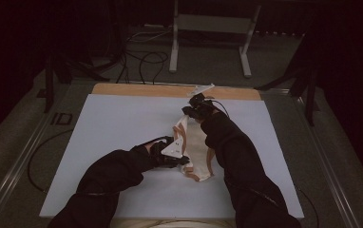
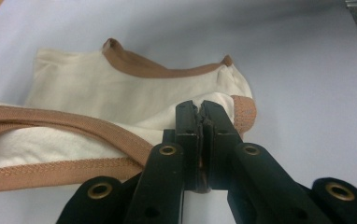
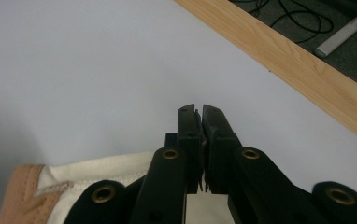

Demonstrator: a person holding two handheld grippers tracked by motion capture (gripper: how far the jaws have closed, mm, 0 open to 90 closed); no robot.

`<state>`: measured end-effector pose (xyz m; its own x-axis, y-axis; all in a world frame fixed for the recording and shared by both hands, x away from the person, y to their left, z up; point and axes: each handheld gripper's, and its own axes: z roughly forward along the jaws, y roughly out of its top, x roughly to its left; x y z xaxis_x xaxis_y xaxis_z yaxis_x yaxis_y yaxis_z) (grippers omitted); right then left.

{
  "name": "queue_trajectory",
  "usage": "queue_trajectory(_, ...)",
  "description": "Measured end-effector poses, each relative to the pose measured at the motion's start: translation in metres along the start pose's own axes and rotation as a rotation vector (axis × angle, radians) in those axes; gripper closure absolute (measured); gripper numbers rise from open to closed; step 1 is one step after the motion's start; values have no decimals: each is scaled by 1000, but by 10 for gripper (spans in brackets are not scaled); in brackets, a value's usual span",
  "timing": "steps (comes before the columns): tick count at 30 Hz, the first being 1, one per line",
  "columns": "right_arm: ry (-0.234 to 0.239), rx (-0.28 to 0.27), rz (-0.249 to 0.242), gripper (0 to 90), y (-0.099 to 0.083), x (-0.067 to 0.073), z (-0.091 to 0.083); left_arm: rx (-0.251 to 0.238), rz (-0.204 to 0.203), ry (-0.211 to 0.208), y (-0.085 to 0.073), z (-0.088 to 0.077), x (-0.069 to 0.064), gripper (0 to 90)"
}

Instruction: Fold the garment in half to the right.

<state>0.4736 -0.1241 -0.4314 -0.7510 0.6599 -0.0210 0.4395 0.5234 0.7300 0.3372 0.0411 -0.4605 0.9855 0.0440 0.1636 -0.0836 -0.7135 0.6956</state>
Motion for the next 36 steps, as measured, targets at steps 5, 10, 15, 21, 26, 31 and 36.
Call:
queue_trajectory(5, -10, -4, 7, 871, -6, -6, -5, 8, 4, -14, 5, 9, 2, 872)
queue_trajectory(10, -15, -4, 17, 871, -10, -9, -8, 12, 4, -27, 9, 17, 3, 872)
queue_trajectory(15, -22, -3, 29, 870, -17, -14, -11, 23, 13, -35, 13, 24, 4, 872)
queue_trajectory(21, -36, -3, 55, 870, -28, -23, -14, 35, 17, -52, 19, 33, 6, 871)
queue_trajectory(26, -43, 0, 66, 870, -35, -28, -16, 34, -3, -62, 21, 44, 6, 871)
queue_trajectory(31, -48, 3, 80, 870, -41, -32, -16, 46, -2, -76, 24, 52, 5, 871)
queue_trajectory(36, -50, 5, 90, 870, -47, -35, -15, 61, -3, -89, 26, 60, 5, 871)
